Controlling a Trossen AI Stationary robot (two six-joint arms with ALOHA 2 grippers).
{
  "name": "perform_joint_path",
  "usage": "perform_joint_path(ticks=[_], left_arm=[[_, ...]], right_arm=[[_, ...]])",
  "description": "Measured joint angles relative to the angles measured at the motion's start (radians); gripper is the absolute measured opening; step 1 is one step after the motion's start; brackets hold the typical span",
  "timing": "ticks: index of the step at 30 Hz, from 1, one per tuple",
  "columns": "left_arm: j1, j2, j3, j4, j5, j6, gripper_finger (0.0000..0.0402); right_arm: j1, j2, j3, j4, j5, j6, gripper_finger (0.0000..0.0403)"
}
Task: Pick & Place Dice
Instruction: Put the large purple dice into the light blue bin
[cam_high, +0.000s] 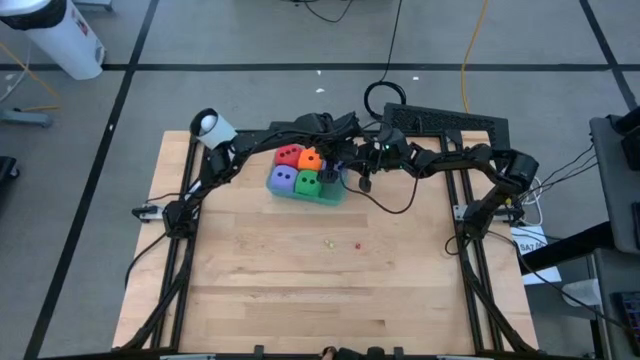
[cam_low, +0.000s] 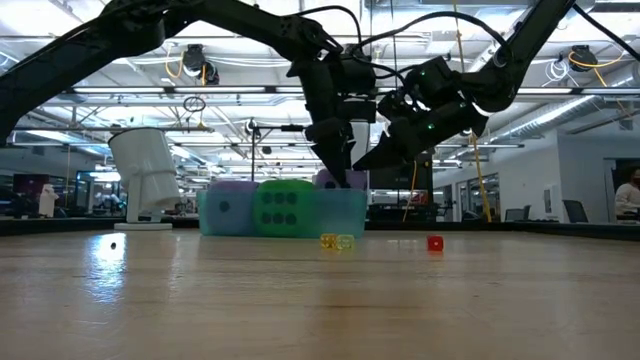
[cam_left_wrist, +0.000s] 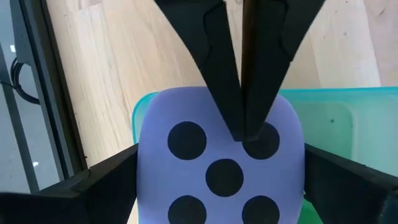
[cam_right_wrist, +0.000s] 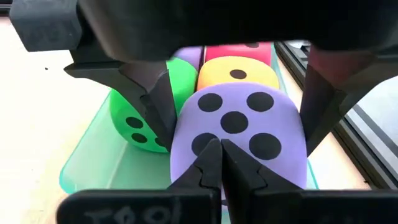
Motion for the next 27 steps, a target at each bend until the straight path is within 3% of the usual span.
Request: perform_joint_path(ticks=[9, 15, 27], left_arm=[[-0.002, -0.03, 0.001, -0.038, 0.029, 0.044, 0.04], [0.018, -0.043, 0.005, -0.038, 0.213, 0.042, 0.0399], [0.023, -0.043, 0.001, -0.073, 0.129, -0.013, 0.0399]], right_arm=[[-0.002, 0.002, 0.0, -0.004, -0.008, 0.012, 0.0], [-0.003, 0.007, -0.003, -0.023, -0.015, -0.001, 0.0], [0.003, -0.022, 0.019, -0.024, -0.023, 0.025, 0.0]])
